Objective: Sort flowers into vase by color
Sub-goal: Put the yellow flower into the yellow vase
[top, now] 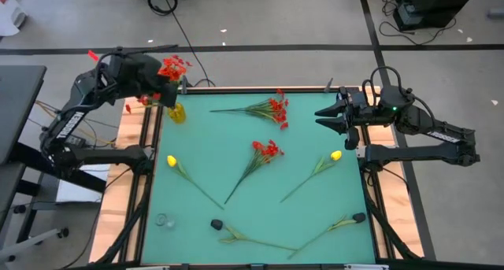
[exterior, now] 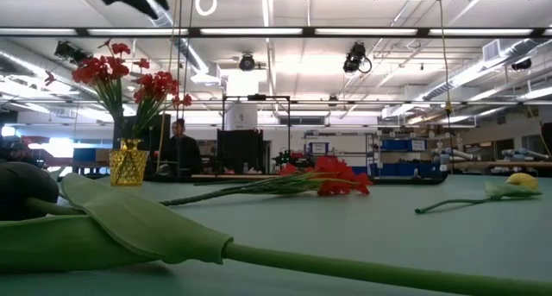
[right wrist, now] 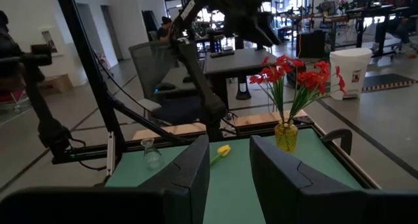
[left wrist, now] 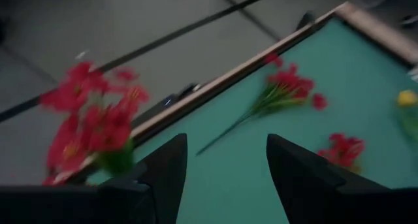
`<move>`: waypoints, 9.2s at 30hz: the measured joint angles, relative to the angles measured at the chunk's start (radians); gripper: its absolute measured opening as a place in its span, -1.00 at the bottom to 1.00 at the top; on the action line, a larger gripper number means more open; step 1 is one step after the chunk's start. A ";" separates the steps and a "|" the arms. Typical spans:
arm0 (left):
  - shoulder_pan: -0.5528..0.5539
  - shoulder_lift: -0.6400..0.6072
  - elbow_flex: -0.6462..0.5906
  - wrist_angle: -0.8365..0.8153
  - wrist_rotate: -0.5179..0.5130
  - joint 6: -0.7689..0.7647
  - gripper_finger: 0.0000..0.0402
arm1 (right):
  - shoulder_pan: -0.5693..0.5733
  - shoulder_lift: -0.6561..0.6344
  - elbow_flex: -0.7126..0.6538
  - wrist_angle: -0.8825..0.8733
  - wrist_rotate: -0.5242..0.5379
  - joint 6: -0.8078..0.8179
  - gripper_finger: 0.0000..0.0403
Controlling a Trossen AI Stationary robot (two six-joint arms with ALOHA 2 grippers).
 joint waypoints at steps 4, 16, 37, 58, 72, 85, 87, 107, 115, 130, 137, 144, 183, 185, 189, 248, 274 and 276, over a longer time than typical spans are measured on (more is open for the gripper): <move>-0.088 0.045 0.010 0.125 0.050 -0.006 0.07 | 0.000 0.000 0.000 0.000 0.000 0.000 -0.41; -0.317 0.267 0.010 0.225 0.052 -0.053 0.07 | 0.000 0.006 0.000 0.028 0.000 0.001 -0.41; -0.457 0.313 0.009 0.124 -0.082 -0.179 0.07 | 0.167 0.358 0.000 -0.063 0.173 0.983 -0.41; -0.325 0.322 0.008 0.127 0.095 0.262 0.07 | 0.385 0.750 0.000 -0.717 0.216 2.038 -0.40; -0.247 0.326 0.008 0.020 0.196 0.381 0.07 | 0.358 0.960 0.000 -0.755 0.139 2.218 -0.39; -0.242 0.326 0.008 0.005 0.196 0.410 0.07 | 0.319 0.974 -0.063 -0.733 0.182 2.218 -0.39; -0.242 0.326 0.008 0.004 0.196 0.410 0.07 | 0.312 0.968 -0.092 -0.689 0.185 2.218 -0.40; -0.242 0.326 0.008 0.056 0.197 0.290 -0.01 | 0.370 0.937 -0.043 -0.694 0.472 2.075 -0.91; -0.242 0.326 0.008 0.126 0.197 0.147 -0.10 | 0.360 0.881 0.115 -0.705 0.723 1.779 -0.96; -0.348 0.326 0.008 0.401 0.198 -0.010 -0.10 | 0.195 0.660 0.329 -0.253 0.817 0.578 -0.96; -0.423 0.334 0.008 0.549 0.197 -0.015 -0.10 | 0.132 0.577 0.329 0.057 0.488 0.171 -0.96; -0.493 0.413 0.009 0.776 0.197 -0.014 -0.06 | 0.094 0.573 0.329 0.242 0.165 0.045 -0.96; -0.519 0.349 0.010 0.700 -0.076 0.026 -0.99 | 0.044 0.508 0.329 -0.011 0.189 0.150 -0.36; -0.520 0.323 0.009 0.665 -0.103 0.042 -0.99 | 0.045 0.484 0.329 -0.094 0.219 0.137 -0.29; -0.526 0.254 -0.012 0.595 -0.154 0.044 -0.99 | 0.070 0.430 0.329 -0.225 0.274 0.094 -0.26; -0.682 -0.532 -0.732 0.716 -0.182 0.168 -0.95 | 0.359 0.047 0.080 -0.268 0.383 0.021 -0.63; -0.682 -0.555 -0.755 0.717 -0.182 0.169 -0.95 | 0.359 -0.041 0.029 -0.222 0.393 0.026 -0.63; -0.682 -0.555 -0.755 0.717 -0.205 0.171 -0.95 | 0.359 -0.041 0.029 -0.222 0.393 0.026 -0.62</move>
